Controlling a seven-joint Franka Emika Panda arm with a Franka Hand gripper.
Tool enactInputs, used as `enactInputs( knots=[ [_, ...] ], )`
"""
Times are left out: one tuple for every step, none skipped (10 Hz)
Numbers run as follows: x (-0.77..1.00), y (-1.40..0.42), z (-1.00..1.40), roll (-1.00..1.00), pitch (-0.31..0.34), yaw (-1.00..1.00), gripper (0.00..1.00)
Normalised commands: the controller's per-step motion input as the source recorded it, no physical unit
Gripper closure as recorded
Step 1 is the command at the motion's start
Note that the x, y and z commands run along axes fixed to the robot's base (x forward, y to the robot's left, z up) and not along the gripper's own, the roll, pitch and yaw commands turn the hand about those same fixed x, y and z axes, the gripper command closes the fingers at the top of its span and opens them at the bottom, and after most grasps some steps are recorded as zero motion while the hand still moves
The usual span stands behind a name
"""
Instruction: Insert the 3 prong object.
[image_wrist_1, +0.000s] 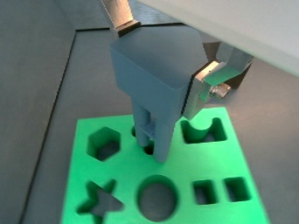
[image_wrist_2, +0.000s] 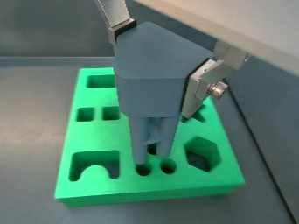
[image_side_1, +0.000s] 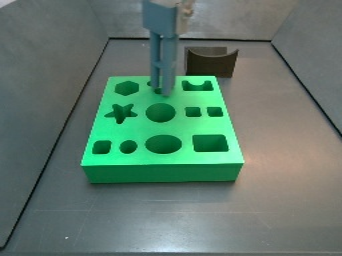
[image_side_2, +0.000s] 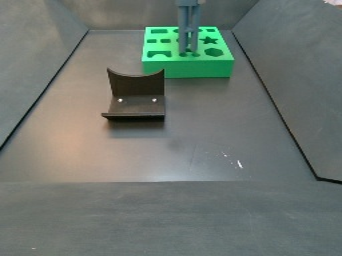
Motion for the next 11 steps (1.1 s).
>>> enactInputs(
  knots=[
    [-0.36, 0.17, -0.1, 0.0, 0.0, -0.74, 1.0],
    [-0.02, 0.27, -0.23, 0.01, -0.001, -0.69, 1.0],
    [0.0, 0.32, -0.22, 0.06, 0.0, -0.45, 1.0],
    [0.24, 0.19, -0.23, 0.0, 0.0, -0.02, 1.0],
    [0.37, 0.0, -0.29, 0.0, 0.0, -0.08, 1.0],
    [0.17, -0.01, -0.25, -0.13, -0.061, -0.13, 1.0],
    [0.15, -0.09, -0.26, -0.09, -0.106, -0.09, 1.0],
    [0.13, 0.0, -0.41, 0.0, -0.076, -0.09, 1.0],
    [-0.22, 0.0, -0.45, 0.0, -0.177, -0.45, 1.0],
    [-0.42, 0.0, -0.37, 0.0, -0.186, -0.23, 1.0],
    [-0.23, 0.0, -0.26, -0.06, -0.161, -0.01, 1.0]
  ],
)
